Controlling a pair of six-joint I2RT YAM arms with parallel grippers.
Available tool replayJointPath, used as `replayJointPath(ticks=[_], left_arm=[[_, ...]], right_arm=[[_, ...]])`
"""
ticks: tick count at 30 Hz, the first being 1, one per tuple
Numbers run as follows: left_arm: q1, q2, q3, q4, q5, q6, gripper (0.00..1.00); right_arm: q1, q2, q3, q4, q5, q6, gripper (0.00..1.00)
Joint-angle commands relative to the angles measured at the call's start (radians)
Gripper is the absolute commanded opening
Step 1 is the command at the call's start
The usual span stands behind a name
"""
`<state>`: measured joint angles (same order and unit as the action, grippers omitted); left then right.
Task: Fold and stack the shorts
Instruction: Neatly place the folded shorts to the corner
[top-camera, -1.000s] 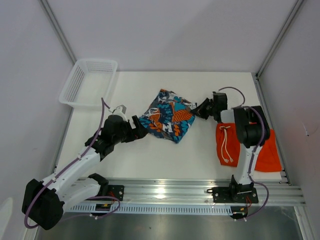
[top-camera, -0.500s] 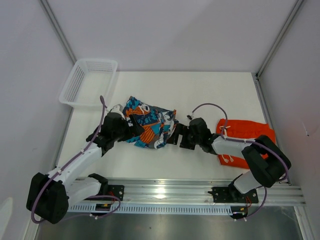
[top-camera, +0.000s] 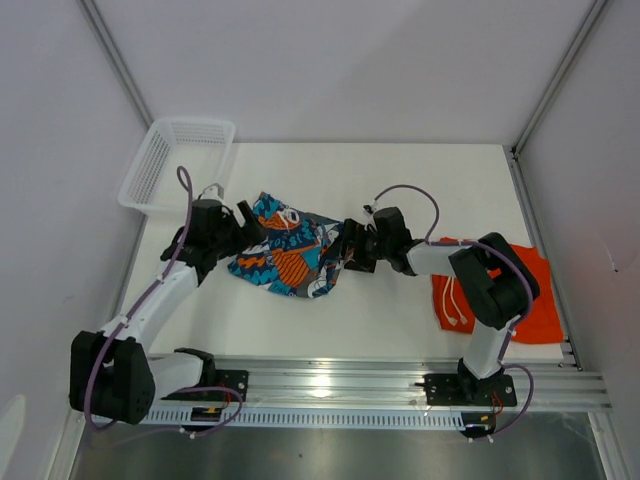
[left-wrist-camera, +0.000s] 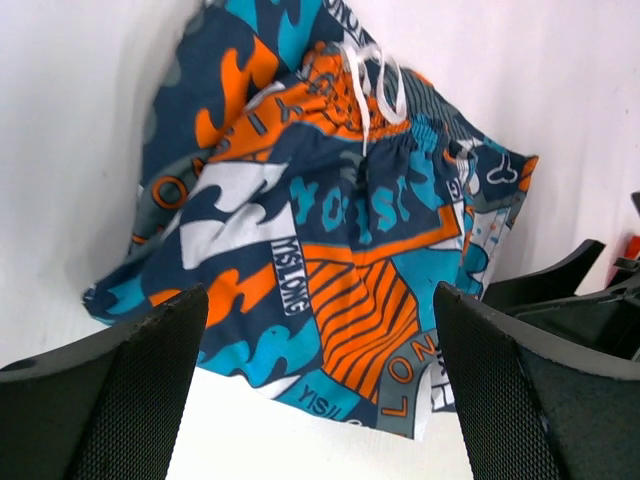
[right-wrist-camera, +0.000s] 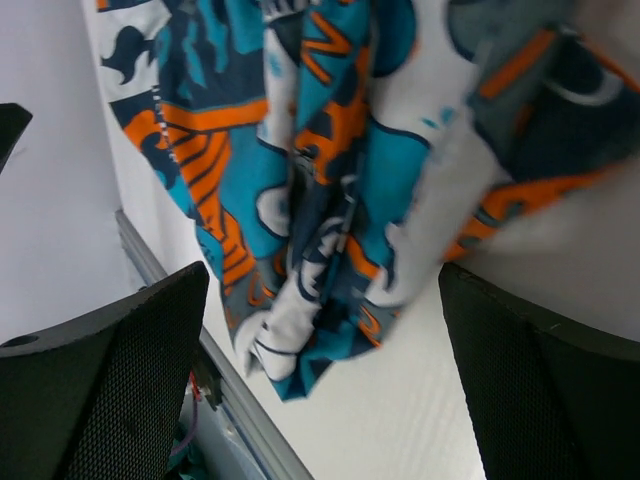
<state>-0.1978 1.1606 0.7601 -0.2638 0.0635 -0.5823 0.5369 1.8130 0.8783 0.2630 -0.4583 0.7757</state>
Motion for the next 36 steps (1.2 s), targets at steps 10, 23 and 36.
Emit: replayJointPath(ticks=[10, 23, 36], left_arm=[[0.064, 0.033, -0.008, 0.032, -0.059, 0.033, 0.94], [0.064, 0.077, -0.070, 0.120, -0.113, 0.044, 0.94], [0.070, 0.142, -0.059, 0.158, -0.081, 0.087, 0.94]], right_arm=[[0.133, 0.178, 0.166, -0.125, 0.202, 0.016, 0.79], [0.186, 0.279, 0.387, -0.409, 0.434, -0.104, 0.19], [-0.084, 0.233, 0.468, -0.606, 0.235, -0.547, 0.13]])
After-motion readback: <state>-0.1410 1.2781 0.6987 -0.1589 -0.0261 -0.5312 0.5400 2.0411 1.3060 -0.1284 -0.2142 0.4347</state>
